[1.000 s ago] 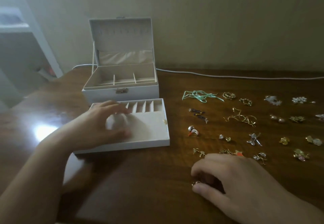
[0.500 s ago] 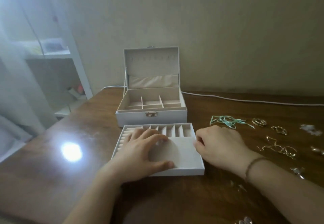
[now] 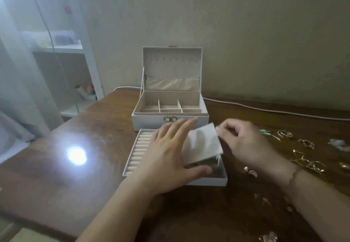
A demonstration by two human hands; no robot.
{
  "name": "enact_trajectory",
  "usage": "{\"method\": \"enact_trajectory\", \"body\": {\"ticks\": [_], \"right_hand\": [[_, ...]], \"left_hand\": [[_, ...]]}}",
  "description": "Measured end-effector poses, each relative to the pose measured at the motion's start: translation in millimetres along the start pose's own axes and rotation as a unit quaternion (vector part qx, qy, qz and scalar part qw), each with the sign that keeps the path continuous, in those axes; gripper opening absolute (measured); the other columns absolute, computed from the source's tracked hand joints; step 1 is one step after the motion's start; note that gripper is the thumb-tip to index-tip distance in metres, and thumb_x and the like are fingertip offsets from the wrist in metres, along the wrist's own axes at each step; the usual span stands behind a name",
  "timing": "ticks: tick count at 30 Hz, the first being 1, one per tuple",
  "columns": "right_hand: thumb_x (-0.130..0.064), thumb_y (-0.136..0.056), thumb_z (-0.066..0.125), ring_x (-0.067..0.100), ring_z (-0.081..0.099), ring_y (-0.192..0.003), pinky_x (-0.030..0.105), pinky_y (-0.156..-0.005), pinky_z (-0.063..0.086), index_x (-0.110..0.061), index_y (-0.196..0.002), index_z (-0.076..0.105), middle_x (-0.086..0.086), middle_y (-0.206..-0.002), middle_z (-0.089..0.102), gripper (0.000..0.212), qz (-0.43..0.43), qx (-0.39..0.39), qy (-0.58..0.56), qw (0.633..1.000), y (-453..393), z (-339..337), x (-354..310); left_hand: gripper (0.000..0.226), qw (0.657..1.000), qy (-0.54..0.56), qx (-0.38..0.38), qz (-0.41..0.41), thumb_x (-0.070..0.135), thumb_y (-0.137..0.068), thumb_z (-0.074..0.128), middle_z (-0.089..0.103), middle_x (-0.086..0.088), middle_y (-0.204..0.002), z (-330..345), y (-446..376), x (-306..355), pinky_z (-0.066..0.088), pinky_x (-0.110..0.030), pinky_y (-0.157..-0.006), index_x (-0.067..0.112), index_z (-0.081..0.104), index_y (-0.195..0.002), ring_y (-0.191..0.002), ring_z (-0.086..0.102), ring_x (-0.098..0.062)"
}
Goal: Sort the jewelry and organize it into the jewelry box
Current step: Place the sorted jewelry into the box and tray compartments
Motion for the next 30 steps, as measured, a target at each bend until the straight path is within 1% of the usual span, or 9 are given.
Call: {"method": "enact_trajectory", "body": {"ticks": [2, 3, 6, 9, 12, 14, 19, 23, 30], "right_hand": [[-0.018, -0.101, 0.045, 0.018, 0.067, -0.077, 0.037, -0.066, 0.048, -0.012, -0.098, 0.066, 0.008, -0.088, 0.072, 0.022, -0.001, -0.023, -0.242, 0.97, 0.8, 3.5, -17.4], [-0.019, -0.101, 0.043, 0.018, 0.068, -0.084, 0.037, -0.068, 0.05, -0.013, -0.105, 0.065, 0.006, -0.094, 0.073, 0.023, -0.014, -0.044, -0.272, 0.961, 3.2, 6.9, -26.3], [-0.04, -0.095, 0.053, -0.002, 0.059, -0.102, 0.016, -0.082, 0.047, -0.033, -0.111, 0.062, -0.017, -0.109, 0.067, 0.02, -0.083, -0.095, 0.0, 0.992, 21.0, 18.7, -33.8], [-0.069, -0.083, 0.049, -0.006, 0.035, -0.123, 0.022, -0.105, 0.03, -0.043, -0.125, 0.05, -0.029, -0.131, 0.043, 0.049, -0.124, -0.119, 0.314, 0.934, 45.2, 25.4, -15.4], [-0.084, -0.074, 0.04, 0.003, 0.023, -0.137, 0.033, -0.118, 0.009, -0.046, -0.141, 0.028, -0.024, -0.145, 0.027, 0.078, -0.066, -0.142, 0.383, 0.91, 54.9, 25.4, 11.7], [-0.087, -0.071, 0.038, 0.008, 0.017, -0.145, 0.043, -0.12, -0.004, -0.045, -0.145, 0.017, -0.02, -0.151, 0.029, 0.088, -0.027, -0.153, 0.4, 0.903, 54.2, 25.1, 23.8], [-0.072, -0.084, 0.044, 0.009, 0.014, -0.147, 0.048, -0.118, -0.013, -0.043, -0.147, 0.012, -0.013, -0.148, 0.041, 0.077, -0.044, -0.129, 0.379, 0.915, 54.6, 35.9, 11.5], [-0.06, -0.089, 0.05, 0.008, 0.018, -0.146, 0.047, -0.119, -0.01, -0.04, -0.144, 0.018, -0.012, -0.145, 0.046, 0.067, -0.069, -0.129, 0.356, 0.923, 59.0, 57.6, -6.7], [-0.041, -0.096, 0.052, 0.012, 0.018, -0.146, 0.049, -0.12, -0.002, -0.038, -0.134, 0.036, -0.012, -0.145, 0.045, 0.041, -0.109, -0.165, 0.269, 0.943, 43.6, 102.2, -30.3]], "left_hand": [[0.086, 0.99, -0.016, 0.13, 0.053, 0.058, -0.078, 0.06, 0.036, 0.006, -0.153, -29.8, 1.0, 15.4, 0.031, -0.044, -0.112, 0.035, 0.021, -0.151, -0.137, 0.034, -0.019], [0.081, 0.979, -0.016, 0.193, 0.06, 0.046, -0.079, 0.06, 0.041, 0.001, -0.15, -46.6, 5.7, 14.6, 0.035, -0.046, -0.11, 0.03, 0.024, -0.15, -0.135, 0.037, -0.022], [0.079, 0.942, 0.068, 0.329, 0.01, 0.014, -0.078, 0.062, 0.043, -0.006, -0.145, -89.4, 32.5, -20.8, 0.042, -0.041, -0.104, 0.026, 0.027, -0.148, -0.129, 0.046, -0.028], [0.077, 0.919, 0.062, 0.383, -0.062, 0.009, -0.072, 0.069, 0.046, -0.012, -0.138, -111.0, 69.8, -61.5, 0.045, -0.032, -0.102, 0.011, 0.04, -0.143, -0.118, 0.053, -0.03], [0.046, 0.933, -0.056, 0.328, -0.135, 0.015, -0.073, 0.074, 0.058, -0.007, -0.127, -108.1, 89.8, -94.9, 0.043, -0.053, -0.102, 0.015, 0.066, -0.118, -0.117, 0.054, -0.036], [0.031, 0.935, -0.132, 0.276, -0.178, 0.034, -0.075, 0.067, 0.066, -0.002, -0.119, -100.8, 94.6, -103.6, 0.039, -0.052, -0.102, 0.022, 0.072, -0.104, -0.116, 0.055, -0.035], [0.057, 0.992, -0.074, 0.086, -0.061, 0.07, -0.079, 0.054, 0.06, 0.014, -0.127, -45.3, 66.5, -52.1, 0.044, -0.039, -0.102, 0.033, 0.065, -0.121, -0.12, 0.052, -0.014], [0.081, 0.987, -0.13, -0.091, -0.037, 0.092, -0.072, 0.025, 0.04, 0.021, -0.144, 5.8, 49.0, -38.5, 0.031, -0.043, -0.112, 0.047, 0.042, -0.137, -0.136, 0.036, -0.009], [0.092, 0.969, -0.175, -0.141, -0.1, 0.101, -0.051, -0.002, 0.033, 0.024, -0.14, -2.9, 58.8, -87.5, 0.024, -0.043, -0.112, 0.047, 0.04, -0.113, -0.133, 0.033, -0.009]]}}
Point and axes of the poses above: each hand's wrist, its own y-axis away from the middle knuckle, its own z-axis out of the palm, x = y × z, the point moved 10 cm from there along -y, towards the middle knuckle
